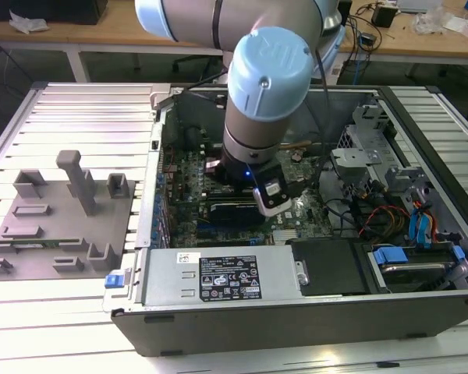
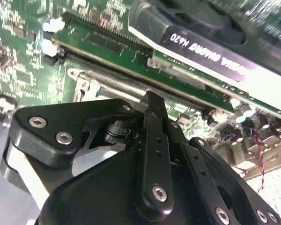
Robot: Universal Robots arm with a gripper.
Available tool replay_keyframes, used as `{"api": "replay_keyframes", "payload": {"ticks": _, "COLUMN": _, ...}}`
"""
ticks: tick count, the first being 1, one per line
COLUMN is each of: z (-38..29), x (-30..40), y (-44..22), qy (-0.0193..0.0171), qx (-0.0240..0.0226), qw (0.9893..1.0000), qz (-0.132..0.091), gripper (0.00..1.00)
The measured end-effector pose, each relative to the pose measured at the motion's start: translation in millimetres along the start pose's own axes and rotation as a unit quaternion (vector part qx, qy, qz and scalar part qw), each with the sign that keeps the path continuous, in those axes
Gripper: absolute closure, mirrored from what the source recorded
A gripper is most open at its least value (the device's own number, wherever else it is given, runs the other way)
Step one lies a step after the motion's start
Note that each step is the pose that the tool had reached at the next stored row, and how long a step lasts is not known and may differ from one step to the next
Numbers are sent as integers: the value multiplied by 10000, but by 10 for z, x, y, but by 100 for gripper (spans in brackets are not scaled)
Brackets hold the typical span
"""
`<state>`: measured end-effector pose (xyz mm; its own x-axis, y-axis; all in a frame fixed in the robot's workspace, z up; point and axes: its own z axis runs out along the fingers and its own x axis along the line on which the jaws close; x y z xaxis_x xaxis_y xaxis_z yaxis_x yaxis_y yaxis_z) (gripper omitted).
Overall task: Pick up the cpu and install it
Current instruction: 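Install the second cpu locking lever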
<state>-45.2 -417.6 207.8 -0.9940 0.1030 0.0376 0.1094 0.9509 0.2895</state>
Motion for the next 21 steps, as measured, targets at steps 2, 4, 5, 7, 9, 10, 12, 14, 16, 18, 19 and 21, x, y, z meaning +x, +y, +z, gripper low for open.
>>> {"api": "replay_keyframes", "payload": {"ticks": 2, "z": -22, "x": 3, "y": 25, "qy": -25, "qx": 224, "qw": 9997, "qz": 2, "gripper": 89}}
{"api": "replay_keyframes", "payload": {"ticks": 4, "z": -70, "x": 6, "y": 44, "qy": -37, "qx": 331, "qw": 9994, "qz": 2, "gripper": 89}}
{"api": "replay_keyframes", "payload": {"ticks": 5, "z": -118, "x": 8, "y": 62, "qy": -42, "qx": 386, "qw": 9992, "qz": 3, "gripper": 89}}
{"api": "replay_keyframes", "payload": {"ticks": 7, "z": -196, "x": 11, "y": 89, "qy": -48, "qx": 442, "qw": 9990, "qz": 2, "gripper": 89}}
{"api": "replay_keyframes", "payload": {"ticks": 9, "z": -350, "x": 18, "y": 138, "qy": -56, "qx": 509, "qw": 9987, "qz": 3, "gripper": 89}}
{"api": "replay_keyframes", "payload": {"ticks": 10, "z": -415, "x": 20, "y": 158, "qy": -59, "qx": 536, "qw": 9985, "qz": 3, "gripper": 89}}
{"api": "replay_keyframes", "payload": {"ticks": 12, "z": -487, "x": 23, "y": 181, "qy": -74, "qx": 669, "qw": 9977, "qz": 5, "gripper": 89}}
{"api": "replay_keyframes", "payload": {"ticks": 14, "z": -487, "x": 22, "y": 181, "qy": -76, "qx": 695, "qw": 9976, "qz": 3, "gripper": 89}}
{"api": "replay_keyframes", "payload": {"ticks": 16, "z": -477, "x": 27, "y": 214, "qy": -80, "qx": 724, "qw": 9973, "qz": 6, "gripper": 89}}
{"api": "replay_keyframes", "payload": {"ticks": 18, "z": -449, "x": 36, "y": 306, "qy": -90, "qx": 823, "qw": 9966, "qz": 3, "gripper": 89}}
{"api": "replay_keyframes", "payload": {"ticks": 19, "z": -436, "x": 39, "y": 330, "qy": -88, "qx": 833, "qw": 9965, "qz": -6, "gripper": 89}}
{"api": "replay_keyframes", "payload": {"ticks": 21, "z": -392, "x": 44, "y": 348, "qy": -82, "qx": 836, "qw": 9965, "qz": -42, "gripper": 89}}
